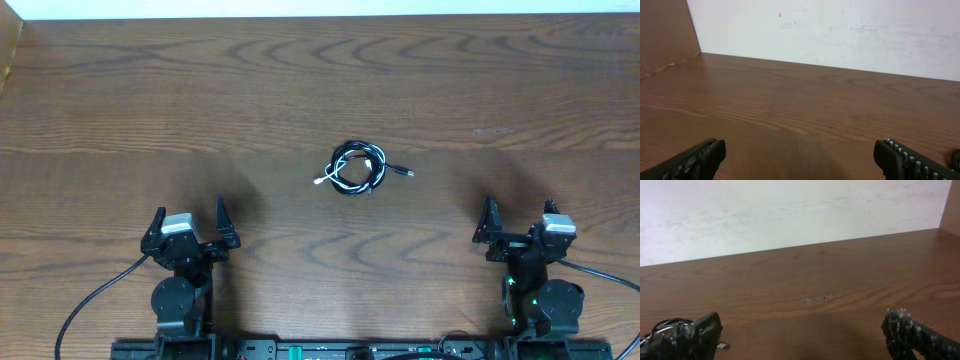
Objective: Untangle cables
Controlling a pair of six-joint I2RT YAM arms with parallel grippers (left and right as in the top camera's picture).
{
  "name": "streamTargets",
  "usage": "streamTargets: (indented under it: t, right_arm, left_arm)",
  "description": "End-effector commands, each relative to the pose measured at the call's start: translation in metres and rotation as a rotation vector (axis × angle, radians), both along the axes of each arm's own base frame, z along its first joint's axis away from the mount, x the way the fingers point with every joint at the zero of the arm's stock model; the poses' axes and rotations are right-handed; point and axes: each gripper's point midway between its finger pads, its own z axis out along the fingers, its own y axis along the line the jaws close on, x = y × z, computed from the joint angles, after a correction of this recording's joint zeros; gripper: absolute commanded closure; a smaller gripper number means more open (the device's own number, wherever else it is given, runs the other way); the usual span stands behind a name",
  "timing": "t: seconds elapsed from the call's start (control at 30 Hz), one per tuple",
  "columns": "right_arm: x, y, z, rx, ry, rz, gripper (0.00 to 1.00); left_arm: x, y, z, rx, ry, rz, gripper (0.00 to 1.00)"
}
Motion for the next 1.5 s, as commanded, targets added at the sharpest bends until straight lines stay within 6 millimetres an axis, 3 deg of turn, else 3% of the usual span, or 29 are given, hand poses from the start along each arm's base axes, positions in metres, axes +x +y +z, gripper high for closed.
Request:
streamTargets:
  t: [0.0, 0.37, 0.5, 0.73, 0.9, 1.17, 1.47]
  right_arm:
    - [0.000, 0.001, 0.001, -0.009, -0.007, 0.001, 0.01]
    - [0.000, 0.003, -0.002, -0.077, 0.010, 0.016, 0.01]
    - [0.000, 0.003, 0.000, -0.114, 0.002, 0.018, 0.01]
    - [-0.001, 0.003, 0.006, -0.113, -0.014, 0.018, 0.01]
    - [-0.002, 0.003, 0.026, -0.112, -0.059, 0.015, 0.01]
    - [0.003, 0.003, 0.052, -0.113, -0.034, 0.017, 0.01]
    - [0.036, 0.007, 0.083, -0.111, 0.077, 0.043, 0.01]
  left_arm:
    - [-0.002, 0.006, -0.018, 0.013, 0.062, 0.036, 0.00]
    - [-0.002, 0.007, -0.016, 0.014, 0.055, 0.041, 0.00]
    - [-0.002, 0.007, -0.006, 0.014, 0.036, 0.041, 0.00]
    - [-0.005, 0.007, 0.028, 0.006, -0.029, 0.042, 0.00]
    - [-0.002, 0.006, 0.051, 0.006, -0.018, 0.036, 0.00]
    - [0.023, 0.001, 0.095, 0.001, 0.082, 0.004, 0.00]
    - [0.055, -0.002, 0.124, -0.003, 0.277, -0.022, 0.00]
